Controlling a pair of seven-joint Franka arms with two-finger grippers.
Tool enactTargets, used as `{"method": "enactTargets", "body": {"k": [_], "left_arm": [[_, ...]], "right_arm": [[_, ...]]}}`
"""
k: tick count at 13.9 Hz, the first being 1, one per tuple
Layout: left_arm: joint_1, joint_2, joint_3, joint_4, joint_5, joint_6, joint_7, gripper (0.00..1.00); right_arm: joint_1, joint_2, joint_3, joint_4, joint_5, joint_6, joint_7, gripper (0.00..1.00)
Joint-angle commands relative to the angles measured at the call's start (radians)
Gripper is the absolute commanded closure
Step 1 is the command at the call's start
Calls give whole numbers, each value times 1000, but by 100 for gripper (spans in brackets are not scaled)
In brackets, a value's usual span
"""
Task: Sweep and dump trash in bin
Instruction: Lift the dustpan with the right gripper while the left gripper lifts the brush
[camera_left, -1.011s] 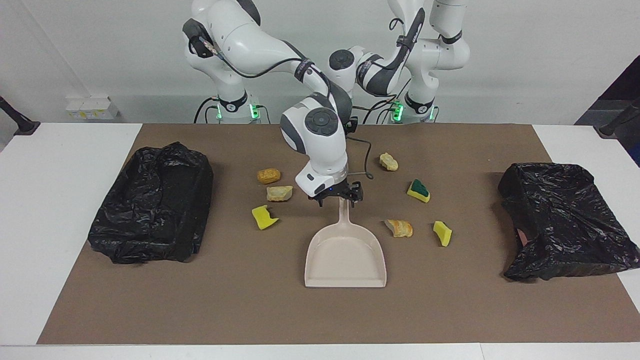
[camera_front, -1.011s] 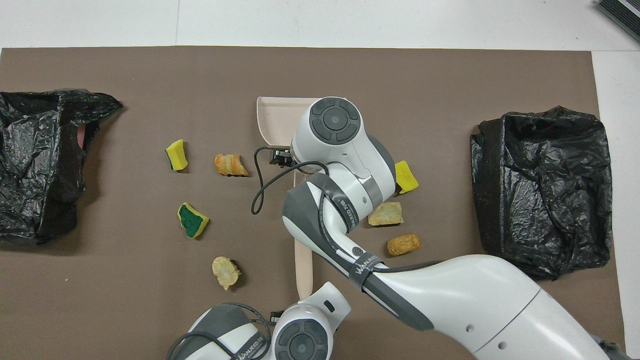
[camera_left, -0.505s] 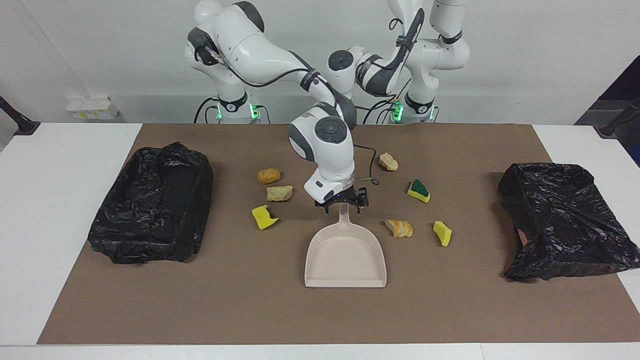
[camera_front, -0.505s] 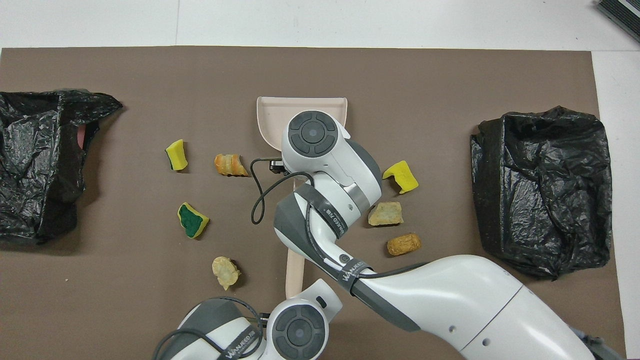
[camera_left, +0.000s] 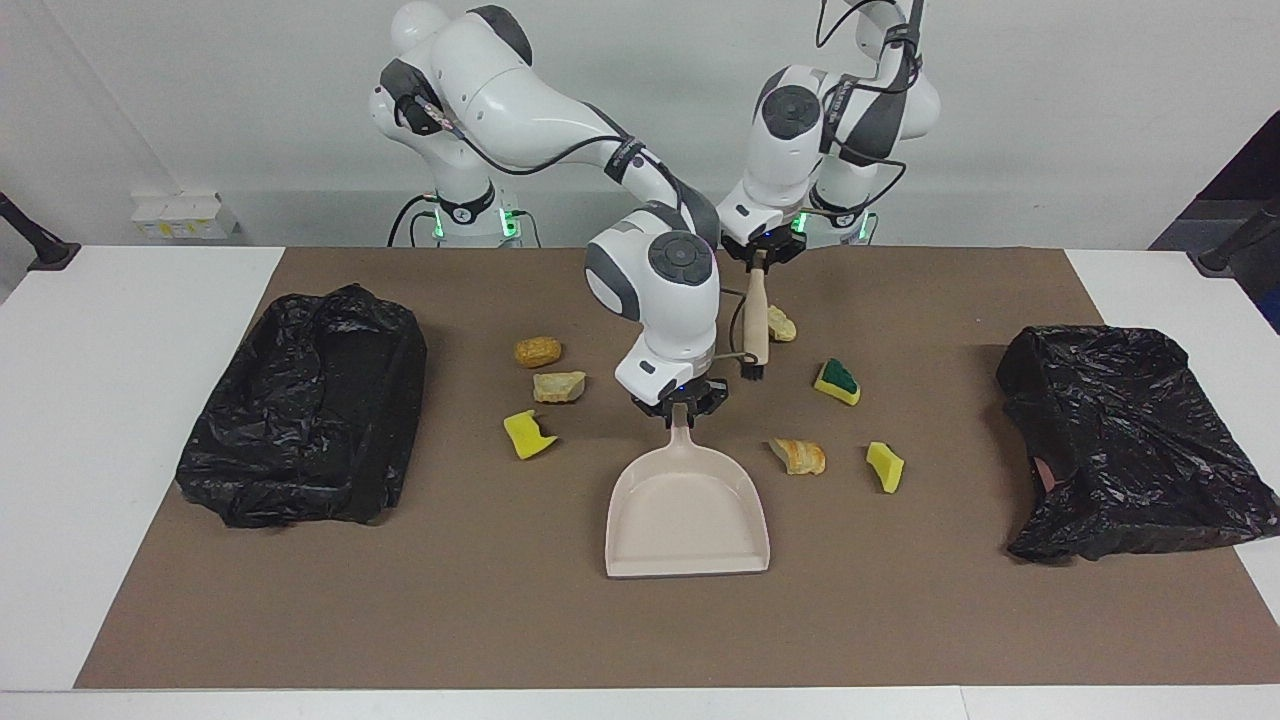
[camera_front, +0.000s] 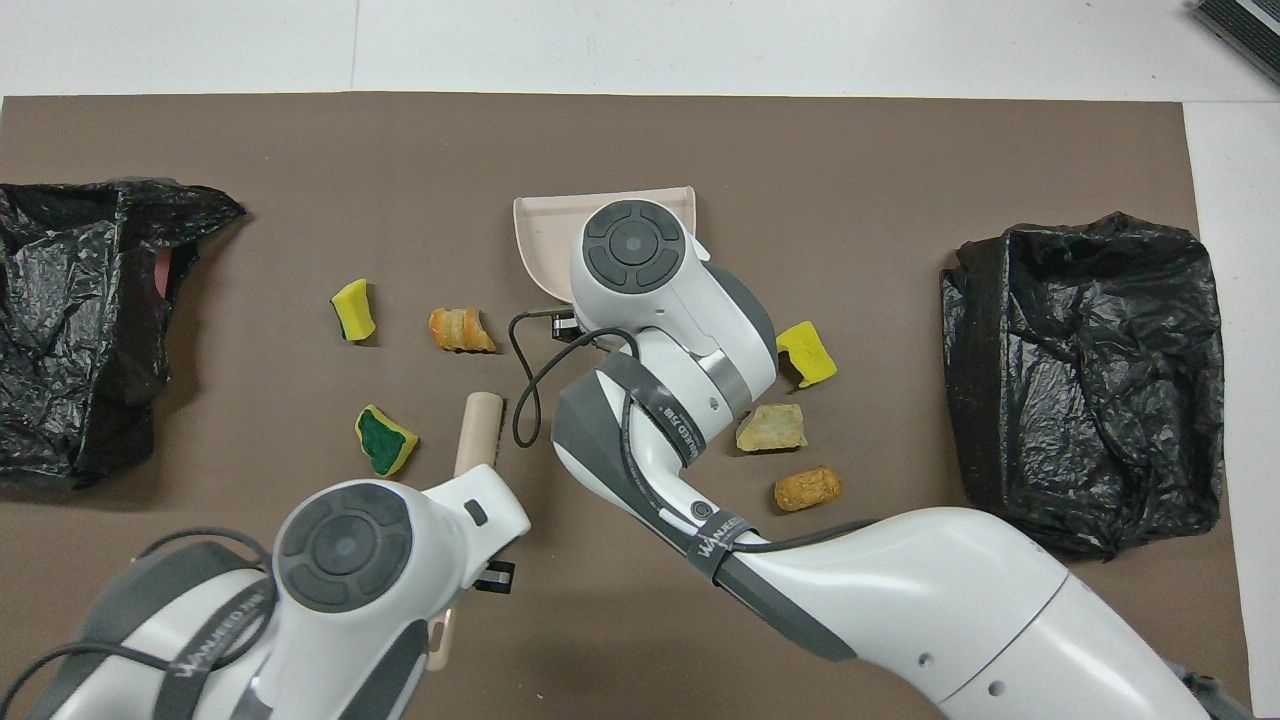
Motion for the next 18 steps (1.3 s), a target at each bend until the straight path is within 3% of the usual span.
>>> {"method": "enactTargets", "body": {"k": [1,5,8,11,14,18], "left_arm": [[15,60,103,74,93,-13,21,100],[7,206,318,220,166,23,130,100],[9,340,393,327,206,47,208,100],[15,416,474,352,223,176,302,100],[27,459,478,320,223,219,366,100],[12,457,468,283,220,214,416,100]], "right_arm": [[-86,-72,64,-14,-8,-60,-245,100],[-178,-230,66,-134,47,-144,-762,100],[-201,-267,64,-224,53,-127,-1189,100],[-186,-275,63,-271,35,-117,-1337,100],[-160,-267,64,-304,-9,-77,-1426,100],[-103,-269,64,-338,-44,-63,-1272,100]]}}
